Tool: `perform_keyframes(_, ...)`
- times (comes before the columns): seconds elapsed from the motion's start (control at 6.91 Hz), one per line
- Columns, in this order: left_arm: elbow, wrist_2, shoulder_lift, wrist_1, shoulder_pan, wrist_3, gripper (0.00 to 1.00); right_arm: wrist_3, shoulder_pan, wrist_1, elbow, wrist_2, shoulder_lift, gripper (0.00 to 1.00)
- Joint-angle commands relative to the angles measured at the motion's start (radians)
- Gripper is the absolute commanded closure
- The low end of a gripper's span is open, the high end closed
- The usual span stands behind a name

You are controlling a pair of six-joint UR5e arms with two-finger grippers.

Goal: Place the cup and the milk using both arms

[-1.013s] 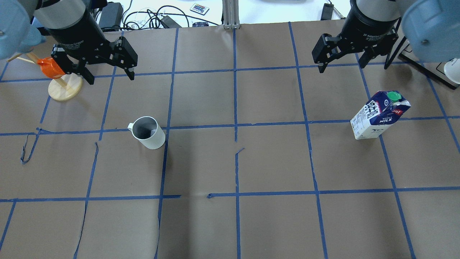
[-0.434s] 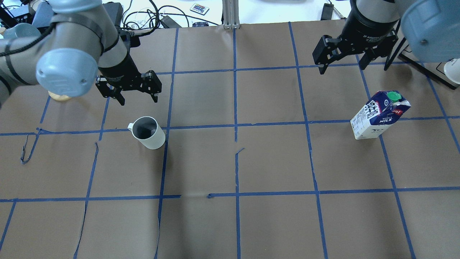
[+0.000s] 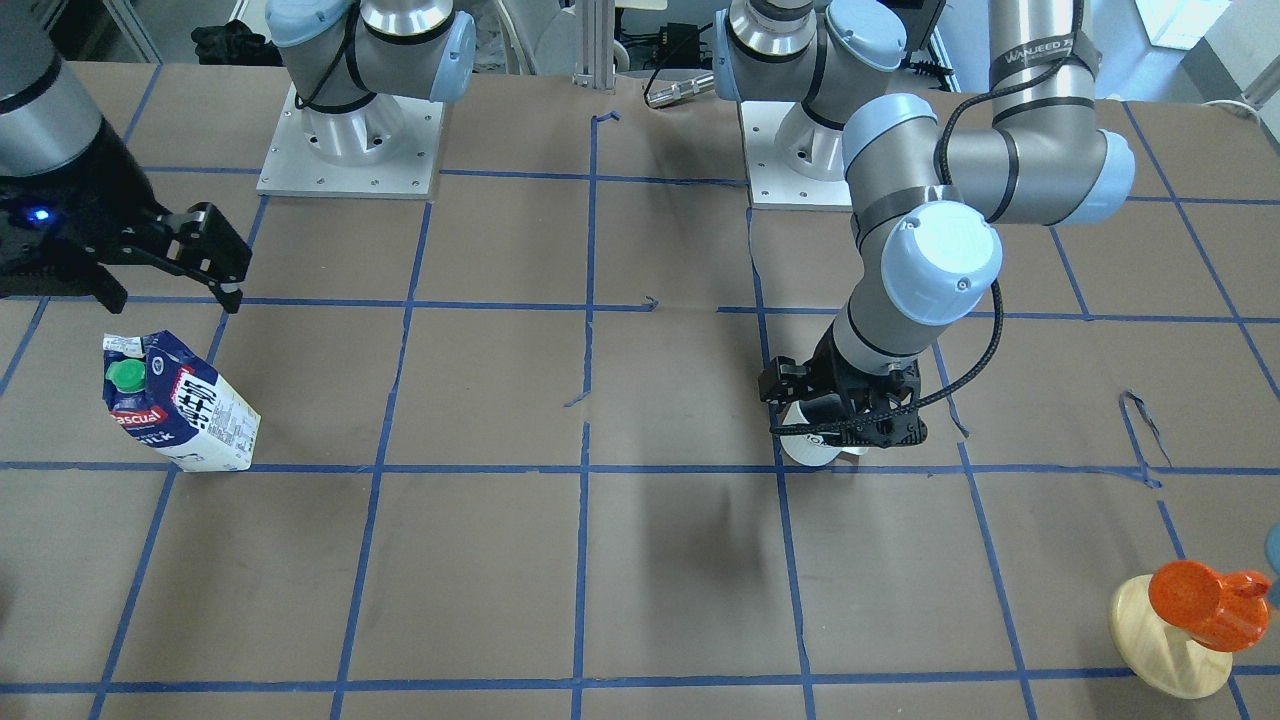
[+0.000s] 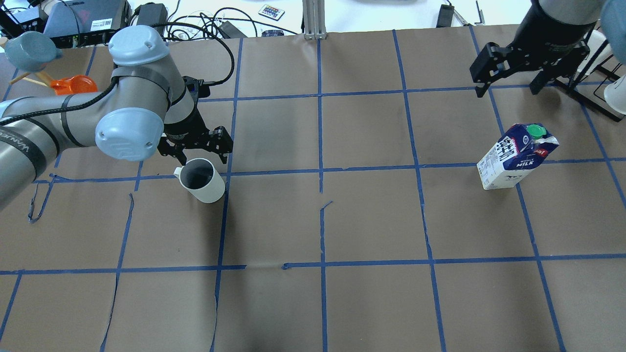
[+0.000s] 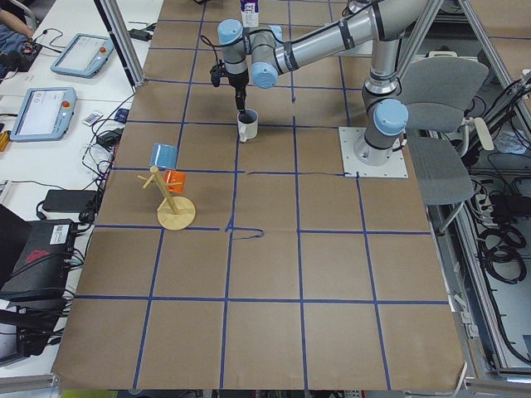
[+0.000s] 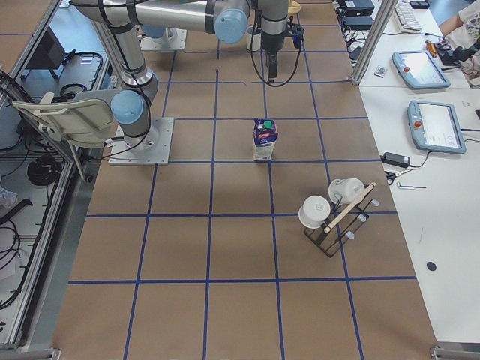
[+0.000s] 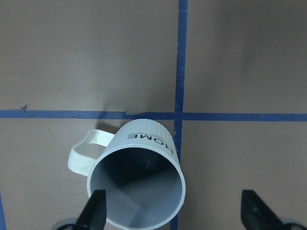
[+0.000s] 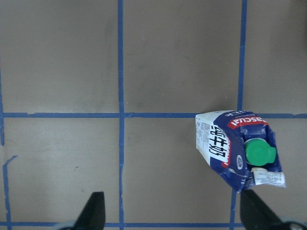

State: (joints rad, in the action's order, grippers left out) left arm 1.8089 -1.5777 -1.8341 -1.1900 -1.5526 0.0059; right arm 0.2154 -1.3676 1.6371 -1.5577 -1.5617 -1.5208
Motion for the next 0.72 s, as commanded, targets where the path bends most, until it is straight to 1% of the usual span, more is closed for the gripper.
perform_keyframes(0.0,0.003,-0.005,-0.037,0.004,-0.021,0.005,0.41,0.059,0.108,0.009,-0.002,0.002,0.031,0.00)
perform_keyframes(0.14,0.003,-0.010,-0.042,0.003,-0.024,0.008,0.58,0.091,0.145,0.018,-0.011,-0.003,0.068,0.00)
perform_keyframes(0.29,0.003,-0.010,-0.042,0.003,-0.024,0.008,0.92,0.120,0.183,0.021,-0.039,0.003,0.085,0.00)
perform_keyframes(0.43,0.004,-0.010,-0.040,0.001,-0.024,0.009,1.00,0.124,0.189,0.067,-0.079,0.003,0.094,0.00)
perform_keyframes(0.58,-0.002,-0.011,-0.037,0.003,-0.026,0.005,1.00,0.148,0.191,0.145,-0.132,0.000,0.091,0.00)
